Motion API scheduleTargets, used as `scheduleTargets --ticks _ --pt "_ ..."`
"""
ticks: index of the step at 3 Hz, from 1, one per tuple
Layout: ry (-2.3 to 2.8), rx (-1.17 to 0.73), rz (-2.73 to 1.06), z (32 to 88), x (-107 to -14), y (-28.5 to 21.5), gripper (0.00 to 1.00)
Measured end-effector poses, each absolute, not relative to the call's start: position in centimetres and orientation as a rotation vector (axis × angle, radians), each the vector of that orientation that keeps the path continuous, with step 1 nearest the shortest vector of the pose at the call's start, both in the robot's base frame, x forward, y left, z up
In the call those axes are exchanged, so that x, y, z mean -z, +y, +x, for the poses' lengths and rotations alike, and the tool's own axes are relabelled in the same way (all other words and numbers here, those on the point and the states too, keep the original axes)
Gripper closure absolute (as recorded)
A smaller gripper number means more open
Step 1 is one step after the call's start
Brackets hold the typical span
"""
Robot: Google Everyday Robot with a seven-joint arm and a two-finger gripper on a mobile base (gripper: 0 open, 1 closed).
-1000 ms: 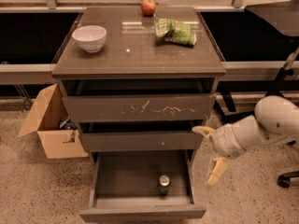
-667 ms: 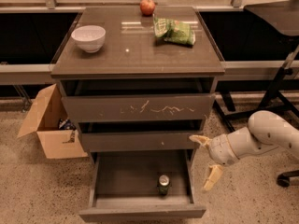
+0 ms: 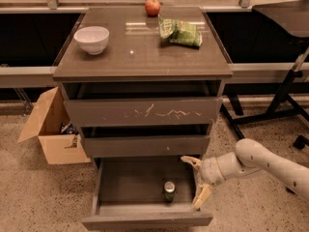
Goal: Pick green can from bottom drawer and place on counter
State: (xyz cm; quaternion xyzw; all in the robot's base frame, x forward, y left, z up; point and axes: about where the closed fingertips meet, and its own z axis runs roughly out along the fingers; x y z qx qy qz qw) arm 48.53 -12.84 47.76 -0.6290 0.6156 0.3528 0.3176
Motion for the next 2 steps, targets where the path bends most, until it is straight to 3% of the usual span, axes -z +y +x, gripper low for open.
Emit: scheduleTargets --ticks 2 --pt "1.662 -0.960 -1.642 50.3 -42.4 -13.3 0.00"
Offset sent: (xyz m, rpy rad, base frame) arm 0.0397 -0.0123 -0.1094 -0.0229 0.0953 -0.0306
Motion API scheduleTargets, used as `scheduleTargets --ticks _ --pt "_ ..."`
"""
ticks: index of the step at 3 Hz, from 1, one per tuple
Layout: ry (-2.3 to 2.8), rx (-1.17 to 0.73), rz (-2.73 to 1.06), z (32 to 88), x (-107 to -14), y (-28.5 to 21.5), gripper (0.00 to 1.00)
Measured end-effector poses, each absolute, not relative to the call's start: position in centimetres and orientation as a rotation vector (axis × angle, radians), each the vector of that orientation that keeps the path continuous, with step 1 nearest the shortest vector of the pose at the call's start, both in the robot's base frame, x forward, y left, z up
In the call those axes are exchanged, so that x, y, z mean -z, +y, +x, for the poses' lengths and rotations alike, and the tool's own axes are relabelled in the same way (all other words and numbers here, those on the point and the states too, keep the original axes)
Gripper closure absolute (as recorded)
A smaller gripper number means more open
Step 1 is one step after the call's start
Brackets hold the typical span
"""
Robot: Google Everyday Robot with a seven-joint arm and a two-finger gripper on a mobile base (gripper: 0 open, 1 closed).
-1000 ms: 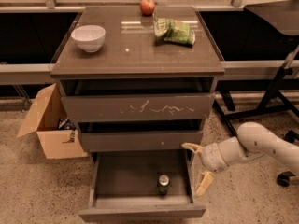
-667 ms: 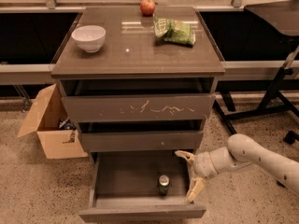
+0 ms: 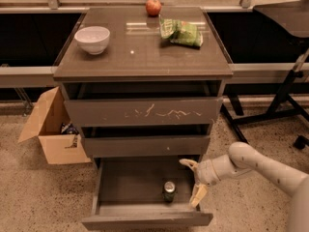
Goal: Pick green can from bottom drawer and place on counter
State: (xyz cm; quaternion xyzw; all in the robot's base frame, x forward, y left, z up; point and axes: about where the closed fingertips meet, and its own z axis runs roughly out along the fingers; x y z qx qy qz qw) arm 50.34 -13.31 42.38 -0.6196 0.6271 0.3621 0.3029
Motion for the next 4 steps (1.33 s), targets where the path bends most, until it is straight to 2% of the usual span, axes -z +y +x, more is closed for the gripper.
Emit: scheduleTargets --ticks 2,3,4 --pt "1.702 -0.985 -1.617 53.2 -32.5 -14.0 0.00" --pt "1.779 -0.932 -1.610 56.1 -25.8 -11.8 0.00" --pt "1.779 -0.932 -1.610 56.1 -25.8 -11.8 0.00"
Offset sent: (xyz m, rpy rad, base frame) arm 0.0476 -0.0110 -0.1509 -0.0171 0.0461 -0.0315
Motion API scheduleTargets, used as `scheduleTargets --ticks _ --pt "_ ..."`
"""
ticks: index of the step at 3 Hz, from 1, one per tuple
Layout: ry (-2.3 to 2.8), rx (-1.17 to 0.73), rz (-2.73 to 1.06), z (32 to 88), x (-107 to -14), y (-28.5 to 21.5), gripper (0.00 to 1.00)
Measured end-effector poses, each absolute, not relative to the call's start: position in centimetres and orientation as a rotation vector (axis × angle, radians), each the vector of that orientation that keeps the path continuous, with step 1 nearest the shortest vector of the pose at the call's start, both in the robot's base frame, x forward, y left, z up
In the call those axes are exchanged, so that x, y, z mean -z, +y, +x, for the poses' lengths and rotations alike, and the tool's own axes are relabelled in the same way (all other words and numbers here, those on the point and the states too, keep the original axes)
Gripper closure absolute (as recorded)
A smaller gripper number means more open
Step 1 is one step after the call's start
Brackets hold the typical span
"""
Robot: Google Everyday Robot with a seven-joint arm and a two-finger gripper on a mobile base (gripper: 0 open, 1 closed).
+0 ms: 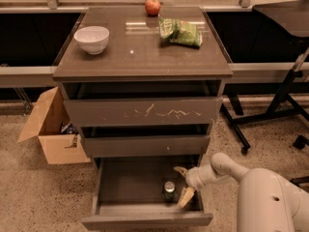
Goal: Pick green can from bottom drawer and place on counter
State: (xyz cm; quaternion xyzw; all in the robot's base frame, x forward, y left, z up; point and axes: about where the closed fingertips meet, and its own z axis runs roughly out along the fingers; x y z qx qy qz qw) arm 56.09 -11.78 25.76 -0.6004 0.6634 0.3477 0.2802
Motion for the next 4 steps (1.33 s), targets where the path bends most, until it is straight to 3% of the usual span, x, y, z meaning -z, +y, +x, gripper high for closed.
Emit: scheduleTargets --ticks 3,4 --pt "1.699 -0.952 -1.643 58.0 -20.3 -10.6 0.00" --pt "1.699 -0.965 -1.629 58.4 -18.4 -10.3 0.23"
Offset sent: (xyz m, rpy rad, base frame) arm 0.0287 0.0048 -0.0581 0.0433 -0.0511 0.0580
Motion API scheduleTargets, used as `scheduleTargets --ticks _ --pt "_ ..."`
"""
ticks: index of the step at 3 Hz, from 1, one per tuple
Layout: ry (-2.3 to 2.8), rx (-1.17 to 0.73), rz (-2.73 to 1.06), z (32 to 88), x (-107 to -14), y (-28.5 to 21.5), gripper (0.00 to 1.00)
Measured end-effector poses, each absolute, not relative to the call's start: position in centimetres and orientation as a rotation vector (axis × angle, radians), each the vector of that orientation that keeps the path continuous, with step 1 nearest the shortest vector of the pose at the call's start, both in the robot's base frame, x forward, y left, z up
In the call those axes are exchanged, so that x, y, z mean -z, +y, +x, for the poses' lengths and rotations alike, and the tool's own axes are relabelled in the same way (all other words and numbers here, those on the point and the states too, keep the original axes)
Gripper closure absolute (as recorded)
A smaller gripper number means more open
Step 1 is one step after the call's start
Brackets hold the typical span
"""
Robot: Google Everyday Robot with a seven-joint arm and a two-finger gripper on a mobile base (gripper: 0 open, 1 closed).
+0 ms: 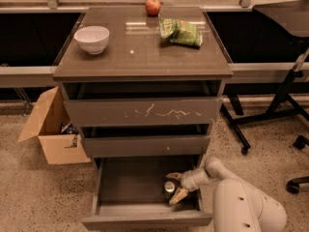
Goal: Pick green can from bottom drawer and place on counter
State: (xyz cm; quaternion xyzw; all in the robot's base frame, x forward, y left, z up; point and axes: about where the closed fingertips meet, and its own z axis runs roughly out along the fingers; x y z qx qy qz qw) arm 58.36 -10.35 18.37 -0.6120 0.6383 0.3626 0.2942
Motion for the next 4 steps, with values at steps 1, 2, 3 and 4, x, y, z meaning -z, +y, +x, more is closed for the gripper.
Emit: scheduleTargets --ticks 1,2,3,4 --pt "1.684 -0.978 -1.616 58.3 -18.0 -10.3 0.54" --pt "1.628 -0.999 -1.611 57.8 -19.2 -10.1 0.77" --pt "1.497 -0.983 -1.638 57.1 -23.4 -10.3 0.99" --pt "1.325 -0.947 -1.692 56.3 -31.0 -10.8 1.00"
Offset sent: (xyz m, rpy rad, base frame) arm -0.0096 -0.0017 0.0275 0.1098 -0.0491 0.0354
